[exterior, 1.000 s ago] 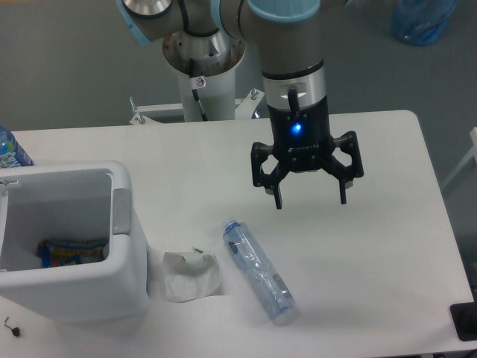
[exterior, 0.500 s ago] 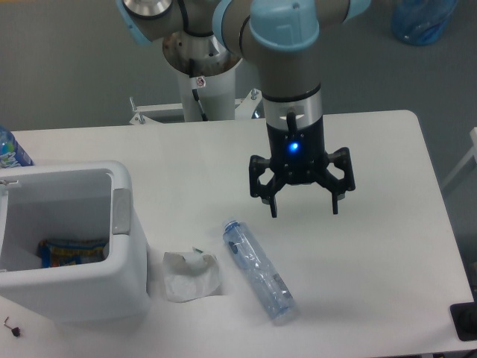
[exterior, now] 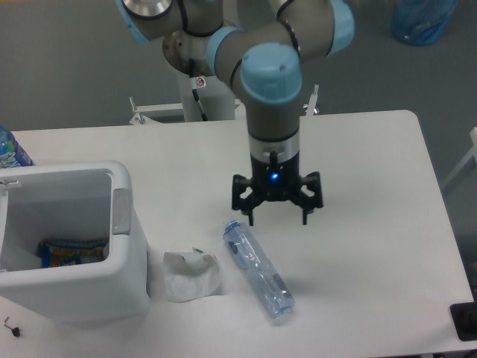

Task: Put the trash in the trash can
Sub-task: 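Lower the open gripper toward the crumpled white tissue beside the bin, then close the gripper on the white tissue and lift it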

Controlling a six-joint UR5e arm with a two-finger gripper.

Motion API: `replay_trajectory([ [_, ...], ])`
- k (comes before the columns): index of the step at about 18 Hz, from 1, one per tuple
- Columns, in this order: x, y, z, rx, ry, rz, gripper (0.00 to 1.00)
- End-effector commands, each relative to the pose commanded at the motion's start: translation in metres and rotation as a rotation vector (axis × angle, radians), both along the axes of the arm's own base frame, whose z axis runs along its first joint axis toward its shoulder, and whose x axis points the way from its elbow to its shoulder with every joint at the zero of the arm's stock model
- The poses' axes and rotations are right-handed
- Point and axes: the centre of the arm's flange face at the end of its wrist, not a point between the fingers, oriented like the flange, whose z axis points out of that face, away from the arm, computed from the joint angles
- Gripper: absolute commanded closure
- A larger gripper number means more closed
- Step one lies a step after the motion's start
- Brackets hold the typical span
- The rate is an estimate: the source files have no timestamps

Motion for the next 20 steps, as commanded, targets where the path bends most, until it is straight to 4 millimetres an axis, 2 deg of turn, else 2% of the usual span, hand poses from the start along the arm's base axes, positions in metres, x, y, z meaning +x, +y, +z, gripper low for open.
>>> replay_trajectory([
  [2,-0.001,0.011,-0.028,0.002,-0.068,0.033,0.0],
  [6,0.003,0.03,-0.053,-0.016,-0.107,0.065,0.0],
  [11,-0.003,0.055,-0.081,-0.032,-0.14,0.109,0.0],
  [12,0.002,0.059,-0.087,-0.04,-0.145,0.102,0.0],
  [16,0.008,0.062,-0.108,-0.071,-0.165,0.095,0.0],
  [20,0.014,0.064,-0.117,-0.085,-0.173,0.087,0.0],
])
